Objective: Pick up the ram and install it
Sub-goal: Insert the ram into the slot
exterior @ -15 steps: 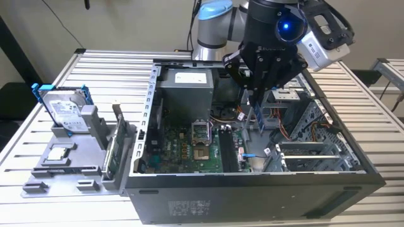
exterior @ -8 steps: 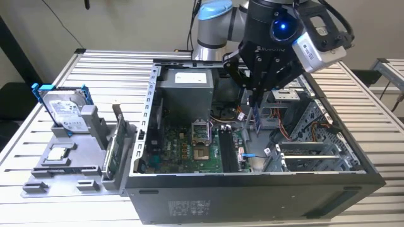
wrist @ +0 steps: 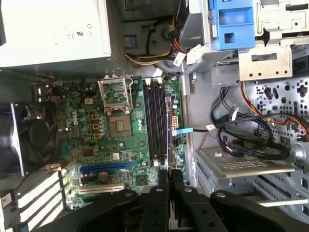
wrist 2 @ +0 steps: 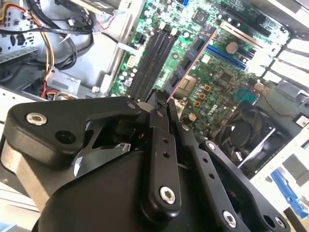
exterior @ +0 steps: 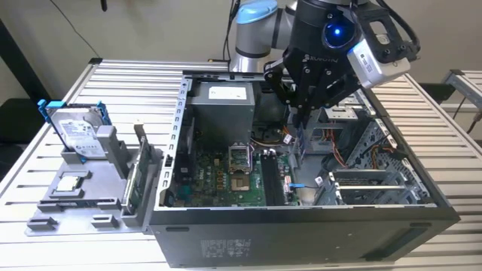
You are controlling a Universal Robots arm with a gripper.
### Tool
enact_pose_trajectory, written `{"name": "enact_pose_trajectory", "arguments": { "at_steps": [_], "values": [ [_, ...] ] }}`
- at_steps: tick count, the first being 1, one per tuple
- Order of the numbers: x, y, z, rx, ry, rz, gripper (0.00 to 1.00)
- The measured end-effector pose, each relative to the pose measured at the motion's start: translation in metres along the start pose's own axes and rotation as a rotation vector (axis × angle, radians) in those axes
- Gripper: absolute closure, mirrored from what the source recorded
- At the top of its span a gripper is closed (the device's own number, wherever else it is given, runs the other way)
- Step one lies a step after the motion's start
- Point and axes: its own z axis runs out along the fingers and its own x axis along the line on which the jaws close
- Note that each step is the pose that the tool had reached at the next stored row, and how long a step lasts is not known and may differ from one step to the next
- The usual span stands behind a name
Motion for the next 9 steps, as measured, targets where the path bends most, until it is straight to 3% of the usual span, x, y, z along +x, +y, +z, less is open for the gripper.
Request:
{"name": "enact_pose_trajectory", "arguments": {
  "at_steps": [9],
  "values": [
    [-0.0011, 0.0005, 0.0039, -0.0045, 0.0000, -0.030, 0.85]
  ]
}}
